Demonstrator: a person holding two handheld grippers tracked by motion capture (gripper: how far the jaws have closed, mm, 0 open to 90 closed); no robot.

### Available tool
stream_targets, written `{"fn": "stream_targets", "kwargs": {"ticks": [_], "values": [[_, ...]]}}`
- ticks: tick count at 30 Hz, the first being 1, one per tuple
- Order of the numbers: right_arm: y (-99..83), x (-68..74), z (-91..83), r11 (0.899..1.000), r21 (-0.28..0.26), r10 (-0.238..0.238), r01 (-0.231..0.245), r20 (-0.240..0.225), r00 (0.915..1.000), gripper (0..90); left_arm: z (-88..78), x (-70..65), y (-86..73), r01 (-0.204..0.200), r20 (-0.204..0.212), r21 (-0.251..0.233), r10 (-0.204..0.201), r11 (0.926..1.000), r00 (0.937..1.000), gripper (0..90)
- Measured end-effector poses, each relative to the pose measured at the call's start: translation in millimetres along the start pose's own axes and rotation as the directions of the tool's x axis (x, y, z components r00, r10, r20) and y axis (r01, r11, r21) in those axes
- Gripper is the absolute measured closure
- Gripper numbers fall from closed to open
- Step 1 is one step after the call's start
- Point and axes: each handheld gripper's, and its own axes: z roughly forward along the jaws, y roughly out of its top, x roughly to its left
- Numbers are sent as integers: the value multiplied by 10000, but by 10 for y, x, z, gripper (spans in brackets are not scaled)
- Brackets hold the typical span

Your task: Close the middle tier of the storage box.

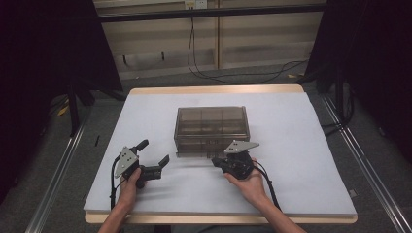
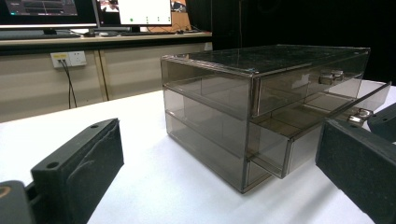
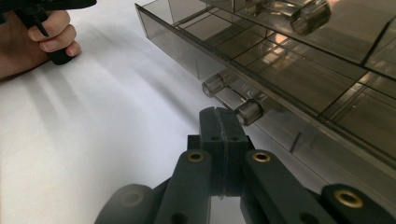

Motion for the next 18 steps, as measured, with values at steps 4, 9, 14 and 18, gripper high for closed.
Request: {"fn": "stream_targets", "kwargs": {"ticks": [4,9,14,18], "values": [[0,-11,7,10000,4,29,-29,-19,10000,900,0,1,0,1,3,1,-1,10000,10000,9],[-3,-12,22,10000,38,58,-58,-19,10000,900,0,0,0,7,11,8,-7,10000,10000,9],[-1,-11,34,10000,45,53,-53,-1,10000,900,0,-1,0,2,5,5,-2,10000,10000,9],[1,-16,37,10000,42,72,-72,33,10000,900,0,-1,0,3,5,5,-3,10000,10000,9]]}}
